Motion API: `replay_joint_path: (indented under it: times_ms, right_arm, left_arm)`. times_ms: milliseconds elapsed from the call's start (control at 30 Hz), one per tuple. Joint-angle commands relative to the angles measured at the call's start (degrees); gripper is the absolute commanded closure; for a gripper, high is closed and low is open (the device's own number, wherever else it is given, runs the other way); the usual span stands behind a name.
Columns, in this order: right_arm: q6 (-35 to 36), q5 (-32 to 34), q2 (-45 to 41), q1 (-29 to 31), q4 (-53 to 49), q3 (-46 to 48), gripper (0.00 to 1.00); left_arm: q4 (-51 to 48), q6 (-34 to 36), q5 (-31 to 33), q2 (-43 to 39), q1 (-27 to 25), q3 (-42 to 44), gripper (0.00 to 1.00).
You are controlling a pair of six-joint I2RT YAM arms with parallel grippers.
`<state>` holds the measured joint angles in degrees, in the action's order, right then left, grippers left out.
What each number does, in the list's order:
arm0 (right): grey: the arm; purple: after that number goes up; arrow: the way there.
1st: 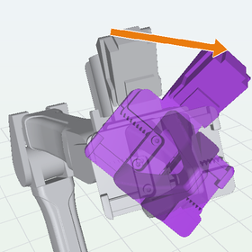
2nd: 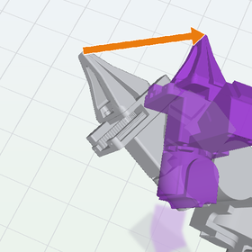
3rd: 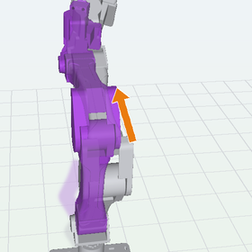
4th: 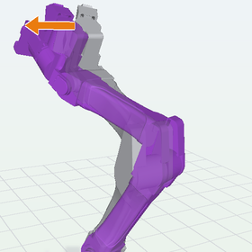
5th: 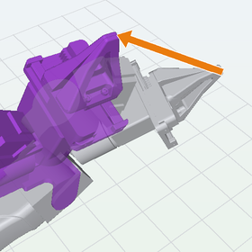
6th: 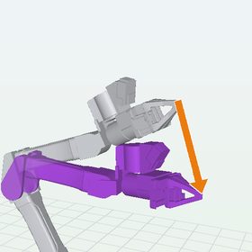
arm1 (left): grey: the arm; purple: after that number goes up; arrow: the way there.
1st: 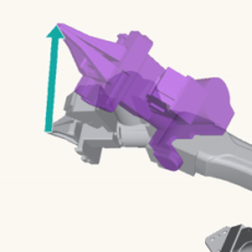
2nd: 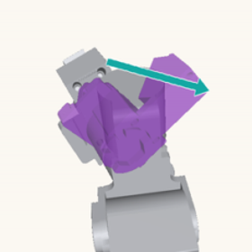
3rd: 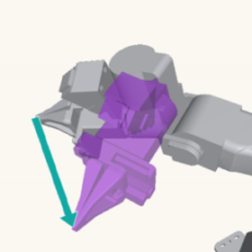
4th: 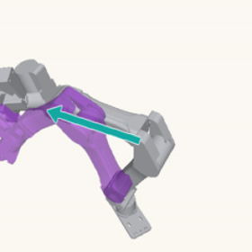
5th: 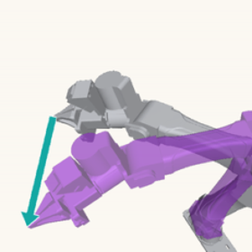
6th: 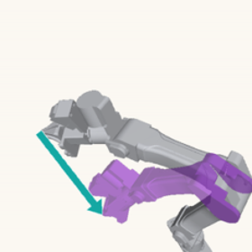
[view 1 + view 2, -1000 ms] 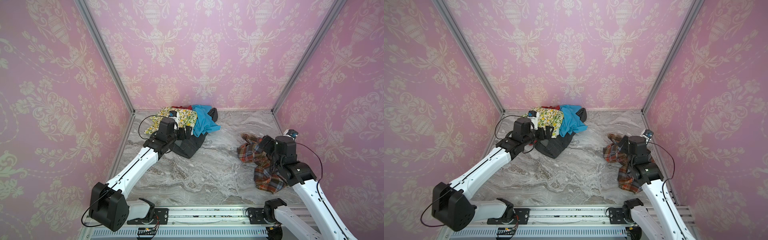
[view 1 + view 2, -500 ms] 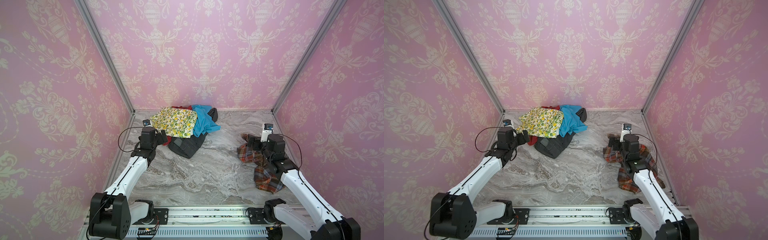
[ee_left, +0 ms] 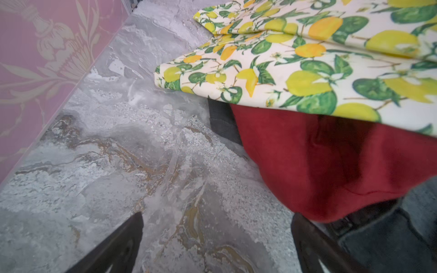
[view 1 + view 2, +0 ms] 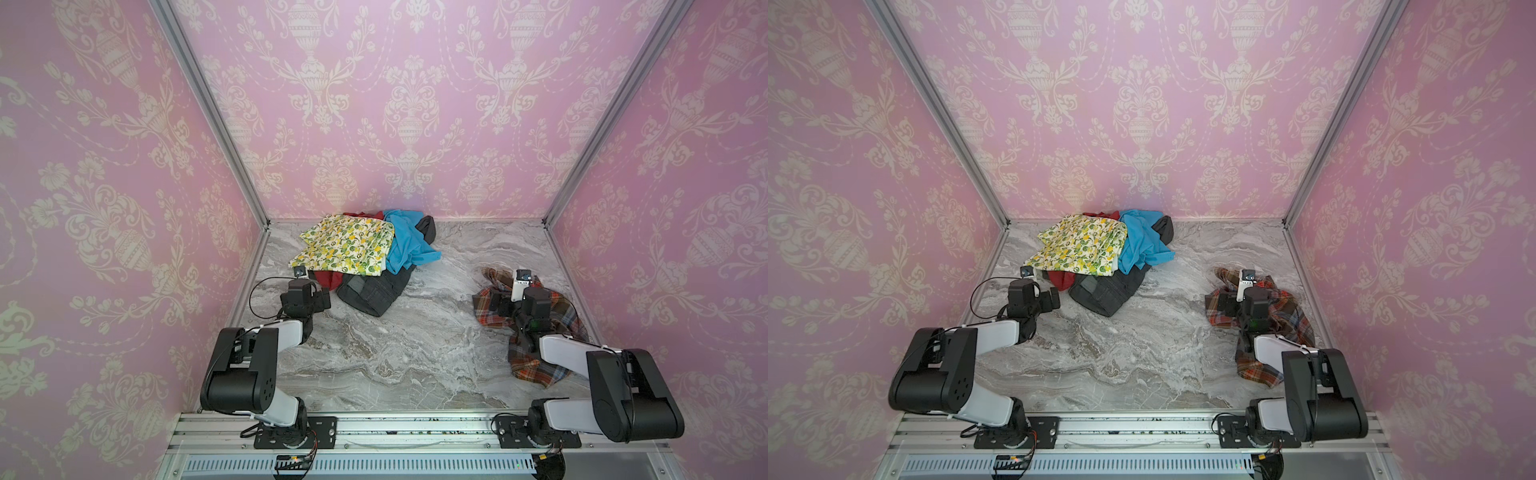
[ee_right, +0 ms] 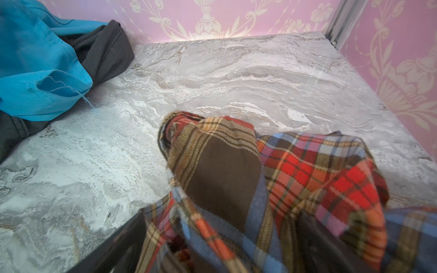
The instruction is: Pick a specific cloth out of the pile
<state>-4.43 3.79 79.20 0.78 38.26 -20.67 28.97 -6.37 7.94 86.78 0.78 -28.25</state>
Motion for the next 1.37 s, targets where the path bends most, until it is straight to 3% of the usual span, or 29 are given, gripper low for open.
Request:
replay_joint_path:
  times_ms: [0, 200, 333, 467, 1333]
  right_arm:
    - [1.09, 0.44, 2.5, 0.02, 12.32, 1.15, 0.0]
    - [1.0, 0.4, 8.76, 0.08, 22.53, 3.56, 0.0]
    - [1.08, -0.09, 9.44, 0.01, 22.93, 3.38, 0.0]
    - [1.11, -0.07, 8.97, 0.0, 15.74, 0.15, 0.0]
    - [1.61, 0.06, 9.15, 0.46, 16.39, 0.13, 0.0]
  left_arm:
    - [13.11, 2.73, -0.62, 0.16, 1.7, 2.76, 0.01]
    - [31.35, 3.14, -3.27, 7.21, 2.48, 8.84, 0.01]
    - [30.19, 3.12, -3.03, 6.96, 2.39, 8.5, 0.01]
    - [29.37, 3.62, -1.29, 6.97, 1.62, 8.12, 0.0]
    - [29.83, 4.0, -1.05, 6.9, 1.32, 8.32, 0.01]
